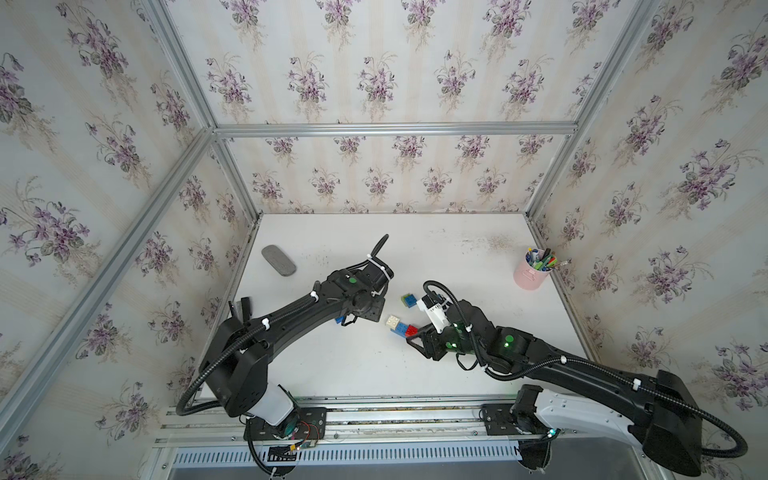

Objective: Assemble the letter y with lego
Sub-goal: Assemble the lego brick with the lego brick, then pick up the lego brick from the center of the board.

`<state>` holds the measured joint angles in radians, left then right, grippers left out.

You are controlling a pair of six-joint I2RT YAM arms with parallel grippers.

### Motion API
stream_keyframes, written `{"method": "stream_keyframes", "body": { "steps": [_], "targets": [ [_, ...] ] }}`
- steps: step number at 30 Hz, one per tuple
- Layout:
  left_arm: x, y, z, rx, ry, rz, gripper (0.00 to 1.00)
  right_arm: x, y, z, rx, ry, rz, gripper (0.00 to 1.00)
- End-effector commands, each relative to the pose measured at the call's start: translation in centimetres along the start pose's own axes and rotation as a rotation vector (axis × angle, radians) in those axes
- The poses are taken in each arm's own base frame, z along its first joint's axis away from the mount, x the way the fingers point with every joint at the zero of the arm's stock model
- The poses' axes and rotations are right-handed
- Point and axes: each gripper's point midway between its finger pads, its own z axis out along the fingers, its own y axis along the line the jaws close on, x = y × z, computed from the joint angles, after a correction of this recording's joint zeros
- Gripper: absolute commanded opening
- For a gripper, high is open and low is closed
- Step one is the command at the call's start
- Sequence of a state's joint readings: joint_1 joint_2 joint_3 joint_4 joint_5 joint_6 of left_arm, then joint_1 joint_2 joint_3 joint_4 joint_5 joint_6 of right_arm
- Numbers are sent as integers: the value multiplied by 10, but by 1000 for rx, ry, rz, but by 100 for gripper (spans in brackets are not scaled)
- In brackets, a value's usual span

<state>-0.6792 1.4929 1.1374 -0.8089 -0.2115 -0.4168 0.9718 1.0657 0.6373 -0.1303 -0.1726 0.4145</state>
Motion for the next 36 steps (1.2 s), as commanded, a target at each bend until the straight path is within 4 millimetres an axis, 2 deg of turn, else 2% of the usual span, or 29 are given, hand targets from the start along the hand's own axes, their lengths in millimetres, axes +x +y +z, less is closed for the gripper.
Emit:
{"method": "stream_keyframes", "body": {
  "steps": [1,2,4,9,15,20,22,30,33,36],
  "targets": [
    [8,25,1,-7,-2,-177,67,-23,17,7,-40,-66,-40,51],
    [10,34,-3,0,-20,-227,68,-27,21,9,-49,-68,-47,51],
    [19,54,2,3,-10,-338,67,-31,30,17,-63,-58,-66,51],
    [34,81,22,11,35,-547,71,-31,45,33,-81,-28,-99,50],
    [28,74,54,53,104,-620,71,-25,45,38,-74,-13,-91,50],
    [21,71,74,42,132,-641,70,-23,41,36,-56,-11,-87,50],
    [19,71,80,31,145,-647,67,-21,39,37,-50,-5,-86,50],
    [19,75,93,-11,164,-640,56,-16,35,39,-41,5,-84,49],
    [22,76,97,-22,177,-636,56,-15,34,37,-34,5,-86,49],
    [24,74,100,-19,192,-633,49,-13,33,36,-31,3,-87,49]
  ]
}}
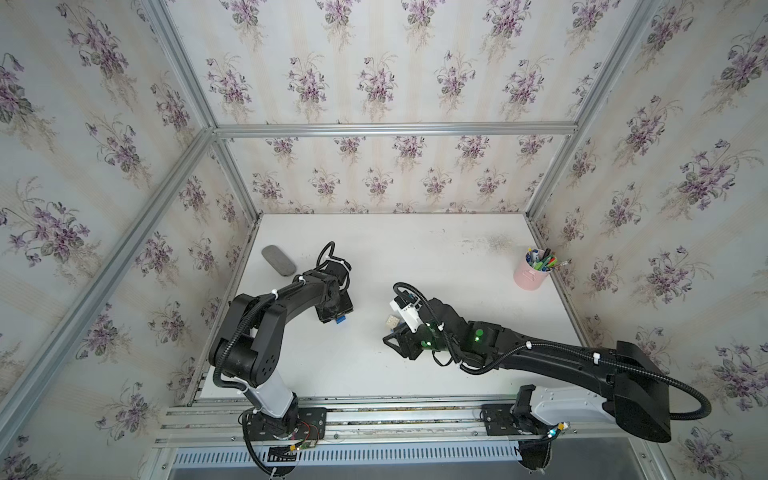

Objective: Assemble the letter y with lego
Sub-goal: Pick up the lego brick from the center of the board, then assemble the lego brick with the lego brick.

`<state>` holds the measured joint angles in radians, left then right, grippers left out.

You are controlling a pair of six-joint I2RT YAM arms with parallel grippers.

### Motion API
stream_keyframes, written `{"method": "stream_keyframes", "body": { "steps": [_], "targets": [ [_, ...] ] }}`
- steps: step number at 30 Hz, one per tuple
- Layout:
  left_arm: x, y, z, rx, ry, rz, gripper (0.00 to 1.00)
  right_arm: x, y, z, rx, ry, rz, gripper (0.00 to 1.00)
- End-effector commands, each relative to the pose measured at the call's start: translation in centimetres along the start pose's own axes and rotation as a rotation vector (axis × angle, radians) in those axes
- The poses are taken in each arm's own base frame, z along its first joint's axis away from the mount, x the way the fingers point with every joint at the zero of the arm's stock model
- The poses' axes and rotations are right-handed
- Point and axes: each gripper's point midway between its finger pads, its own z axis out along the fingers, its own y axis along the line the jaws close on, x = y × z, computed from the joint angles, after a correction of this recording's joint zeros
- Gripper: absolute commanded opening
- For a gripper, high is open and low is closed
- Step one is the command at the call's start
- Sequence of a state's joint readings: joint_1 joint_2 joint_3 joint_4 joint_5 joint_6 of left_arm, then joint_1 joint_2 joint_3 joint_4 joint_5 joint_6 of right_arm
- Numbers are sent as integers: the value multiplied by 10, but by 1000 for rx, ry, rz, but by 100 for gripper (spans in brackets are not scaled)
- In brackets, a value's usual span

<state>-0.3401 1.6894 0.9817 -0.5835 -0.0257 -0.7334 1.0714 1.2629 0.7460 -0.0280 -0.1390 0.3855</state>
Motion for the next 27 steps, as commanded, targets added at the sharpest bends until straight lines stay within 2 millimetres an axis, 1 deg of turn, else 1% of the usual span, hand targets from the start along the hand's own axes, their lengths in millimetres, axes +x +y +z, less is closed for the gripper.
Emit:
{"method": "stream_keyframes", "body": {
  "steps": [1,4,7,11,14,19,22,27],
  "targets": [
    [-1,1,2,-11,-1,-4,46,-1,-3,-2,16,-14,5,49],
    [-1,0,0,-7,-3,10,37,1,-4,-2,20,-13,8,49],
    [1,-4,-2,9,-1,37,33,2,-5,-3,22,-13,11,49],
    [9,-12,-7,46,14,96,32,4,-8,-6,34,-14,12,49],
    [20,-22,-11,78,39,164,32,6,-13,-9,58,-15,12,49],
    [44,-37,-8,85,89,278,32,18,-29,-11,127,7,18,49],
    [54,-46,-7,76,97,334,32,24,-38,-12,159,19,35,49],
    [69,-61,-5,57,113,430,32,28,-51,-14,197,30,57,50]
  ]
}}
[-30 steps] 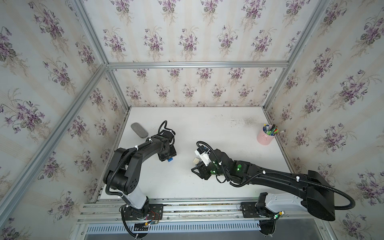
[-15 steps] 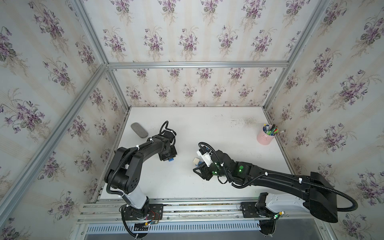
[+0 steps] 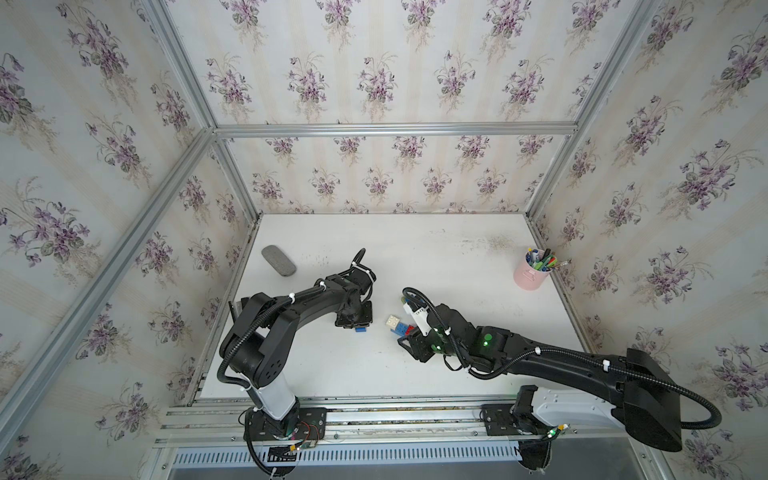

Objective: Assemble the letter y with lego
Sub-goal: Assemble the lego brick with the lego brick.

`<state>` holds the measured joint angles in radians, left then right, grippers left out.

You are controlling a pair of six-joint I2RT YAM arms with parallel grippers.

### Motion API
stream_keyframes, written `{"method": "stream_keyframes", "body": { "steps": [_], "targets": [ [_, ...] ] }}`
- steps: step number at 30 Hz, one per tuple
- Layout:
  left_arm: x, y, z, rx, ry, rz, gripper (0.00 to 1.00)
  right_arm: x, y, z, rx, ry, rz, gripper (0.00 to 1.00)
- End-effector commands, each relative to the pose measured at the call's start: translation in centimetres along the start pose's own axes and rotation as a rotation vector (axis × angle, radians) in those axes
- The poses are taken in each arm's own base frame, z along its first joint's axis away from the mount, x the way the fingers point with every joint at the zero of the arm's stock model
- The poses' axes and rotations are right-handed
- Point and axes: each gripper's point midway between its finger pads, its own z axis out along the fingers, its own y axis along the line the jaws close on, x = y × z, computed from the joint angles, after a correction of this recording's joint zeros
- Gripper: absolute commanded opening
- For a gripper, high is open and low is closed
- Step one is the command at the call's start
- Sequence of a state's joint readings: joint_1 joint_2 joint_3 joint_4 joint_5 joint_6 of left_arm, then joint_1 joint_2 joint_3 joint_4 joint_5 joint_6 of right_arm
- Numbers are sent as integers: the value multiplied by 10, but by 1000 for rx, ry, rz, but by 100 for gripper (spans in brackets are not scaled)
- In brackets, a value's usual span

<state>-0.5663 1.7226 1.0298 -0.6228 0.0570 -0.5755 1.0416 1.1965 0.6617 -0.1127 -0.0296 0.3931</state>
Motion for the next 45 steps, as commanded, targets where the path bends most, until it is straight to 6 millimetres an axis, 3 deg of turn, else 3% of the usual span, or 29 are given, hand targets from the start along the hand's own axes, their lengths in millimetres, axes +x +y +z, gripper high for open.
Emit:
{"method": "stream_keyframes", "body": {
  "steps": [1,8,14,26,30,37,45],
  "targets": [
    [7,-4,2,-30,26,64,33,-1,-9,-1,39,-3,26,50],
    [9,-7,3,-82,36,124,42,-2,-12,-2,46,-6,30,50],
    [12,-6,-2,-111,26,158,59,0,-17,2,60,12,32,51],
    [23,15,-5,-196,18,170,59,-2,-22,7,70,27,21,51],
    [24,15,-10,-190,8,163,59,-2,-29,14,96,57,16,58],
    [30,8,-33,-114,-44,157,63,-5,-35,27,141,177,-61,64],
    [48,21,-64,-40,-139,96,67,-9,-45,42,135,303,-124,64]
  ]
}}
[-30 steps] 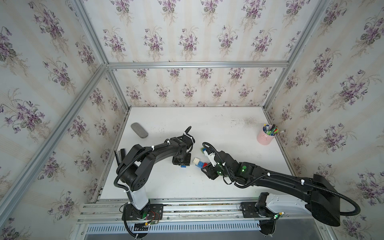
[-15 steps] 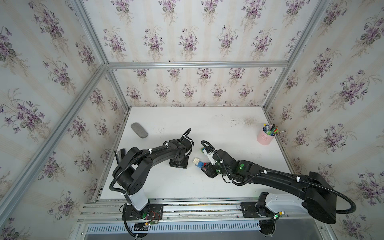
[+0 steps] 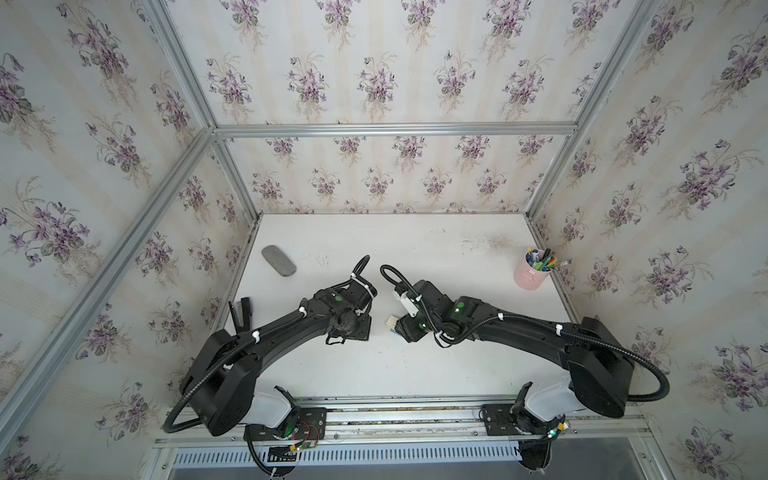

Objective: Assemble the letter y with lego
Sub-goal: Assemble the lego brick with the lego brick, then pick up the lego brick from the center of the board.

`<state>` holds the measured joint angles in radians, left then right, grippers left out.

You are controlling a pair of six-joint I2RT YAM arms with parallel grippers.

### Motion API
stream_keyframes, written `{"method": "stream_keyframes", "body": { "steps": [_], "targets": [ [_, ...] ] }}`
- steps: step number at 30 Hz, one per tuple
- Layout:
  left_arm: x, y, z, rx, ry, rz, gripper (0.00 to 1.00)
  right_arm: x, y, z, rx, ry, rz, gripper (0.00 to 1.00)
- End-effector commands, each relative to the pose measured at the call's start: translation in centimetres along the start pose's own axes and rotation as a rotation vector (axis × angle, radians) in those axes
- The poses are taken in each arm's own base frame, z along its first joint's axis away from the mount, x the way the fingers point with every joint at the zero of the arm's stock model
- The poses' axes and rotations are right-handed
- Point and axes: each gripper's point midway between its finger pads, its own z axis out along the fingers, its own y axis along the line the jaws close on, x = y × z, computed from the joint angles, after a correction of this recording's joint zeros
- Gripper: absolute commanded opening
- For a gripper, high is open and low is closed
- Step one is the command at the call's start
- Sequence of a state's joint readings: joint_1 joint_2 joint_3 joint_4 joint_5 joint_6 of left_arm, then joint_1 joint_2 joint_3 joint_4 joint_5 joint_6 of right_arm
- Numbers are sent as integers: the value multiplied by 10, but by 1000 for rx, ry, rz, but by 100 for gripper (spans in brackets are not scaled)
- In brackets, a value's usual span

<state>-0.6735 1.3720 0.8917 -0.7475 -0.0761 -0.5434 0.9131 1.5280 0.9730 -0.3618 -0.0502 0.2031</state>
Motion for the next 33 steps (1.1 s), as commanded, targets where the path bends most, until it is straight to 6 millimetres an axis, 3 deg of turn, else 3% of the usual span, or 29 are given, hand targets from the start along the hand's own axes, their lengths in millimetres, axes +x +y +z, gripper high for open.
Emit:
{"method": "stream_keyframes", "body": {
  "steps": [1,11,21,33],
  "targets": [
    [9,7,-7,7,-13,-50,67,9,-2,6,-8,86,-64,65],
    [23,34,5,-61,0,-153,69,11,-11,34,-8,162,-97,64],
    [25,43,15,-66,26,-192,69,24,-8,54,-44,240,-110,60],
    [25,43,22,-64,40,-197,68,28,-13,64,-17,262,-98,41]
  ]
}}
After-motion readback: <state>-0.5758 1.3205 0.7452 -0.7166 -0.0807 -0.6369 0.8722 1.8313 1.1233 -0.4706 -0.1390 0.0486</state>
